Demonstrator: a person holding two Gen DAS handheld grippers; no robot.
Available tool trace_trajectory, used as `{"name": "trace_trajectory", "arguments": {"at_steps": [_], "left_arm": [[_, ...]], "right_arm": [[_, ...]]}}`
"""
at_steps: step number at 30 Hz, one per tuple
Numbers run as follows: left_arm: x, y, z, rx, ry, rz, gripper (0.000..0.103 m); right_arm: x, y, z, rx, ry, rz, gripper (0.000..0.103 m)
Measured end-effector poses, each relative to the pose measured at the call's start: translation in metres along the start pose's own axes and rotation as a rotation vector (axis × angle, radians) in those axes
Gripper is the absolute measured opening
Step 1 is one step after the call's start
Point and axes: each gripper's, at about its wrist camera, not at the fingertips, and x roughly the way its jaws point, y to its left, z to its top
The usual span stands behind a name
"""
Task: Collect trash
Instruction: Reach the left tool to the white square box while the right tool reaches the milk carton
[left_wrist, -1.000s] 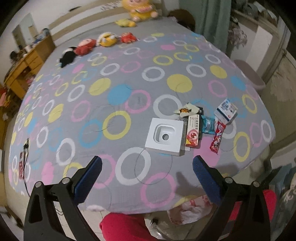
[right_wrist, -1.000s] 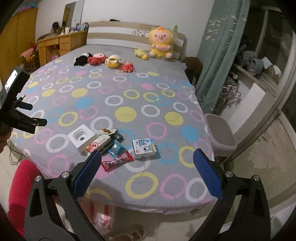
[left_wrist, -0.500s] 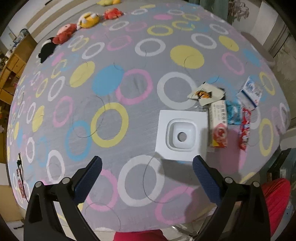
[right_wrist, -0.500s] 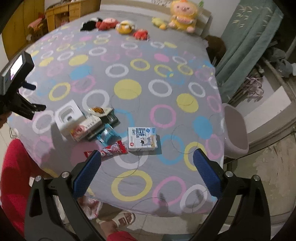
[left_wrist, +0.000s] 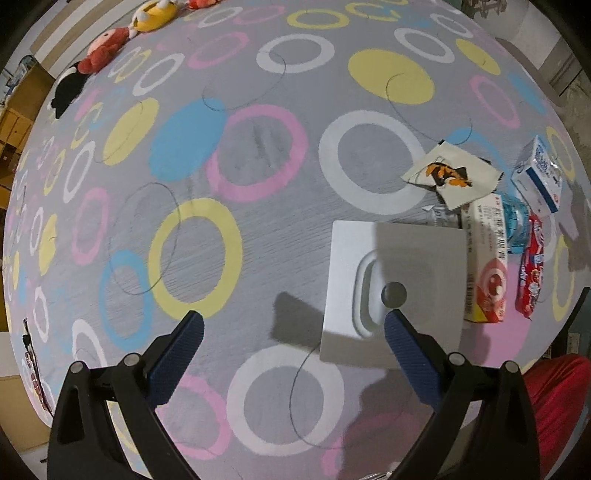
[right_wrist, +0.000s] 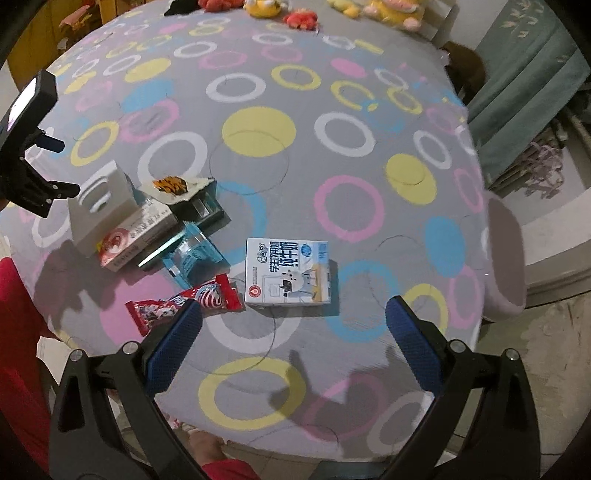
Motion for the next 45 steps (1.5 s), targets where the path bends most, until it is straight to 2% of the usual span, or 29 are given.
{"name": "trace_trajectory", "arguments": {"at_steps": [8,19,30,34,36,37,38,41,43,45], "left_arm": [[0.026,-0.001,0.007,0.014,0.046,-0.01,0.096],[0.041,-0.01,0.019,0.048,0.054,-0.014,0.096],[0.05,0.007,0.029,-0.001,0.072,-0.102,0.095],[0.061,0.019,0.031,-0.033,0.086,-0.167,0.082],[0.063,0.025,0.031,-0.054,0.095,-0.198,0.077],[0.062,0.026,0.031,-0.058,0.094,-0.205,0.073],[0.061,0.026,0.031,-0.063,0.087,-0.211,0.071],[0.059,0.026,0.03,-0.07,0.084,-0.241,0.053],[0.058,0.025,0.029,-0.083,0.08,-0.267,0.037],[0.059,0.027,0.028,-0.112,0.081,-0.31,0.029]], "right_arm": [[0.054,-0.008,0.014,-0.003,0.073,0.047,0.097],[0.105,0.0,0.02,-0.051,0.156,0.057,0.097],[0.134,-0.008,0.033,-0.044,0.176,0.048,0.097],[0.138,-0.014,0.034,-0.007,0.163,0.052,0.097],[0.138,-0.015,0.034,0.001,0.156,0.039,0.093],[0.139,-0.016,0.034,0.008,0.156,0.038,0.085],[0.14,-0.017,0.034,0.018,0.156,0.035,0.084],[0.139,-0.019,0.031,0.042,0.15,0.023,0.084],[0.139,-0.019,0.032,0.051,0.146,0.012,0.083],[0.139,-0.021,0.033,0.067,0.141,-0.003,0.083]]}}
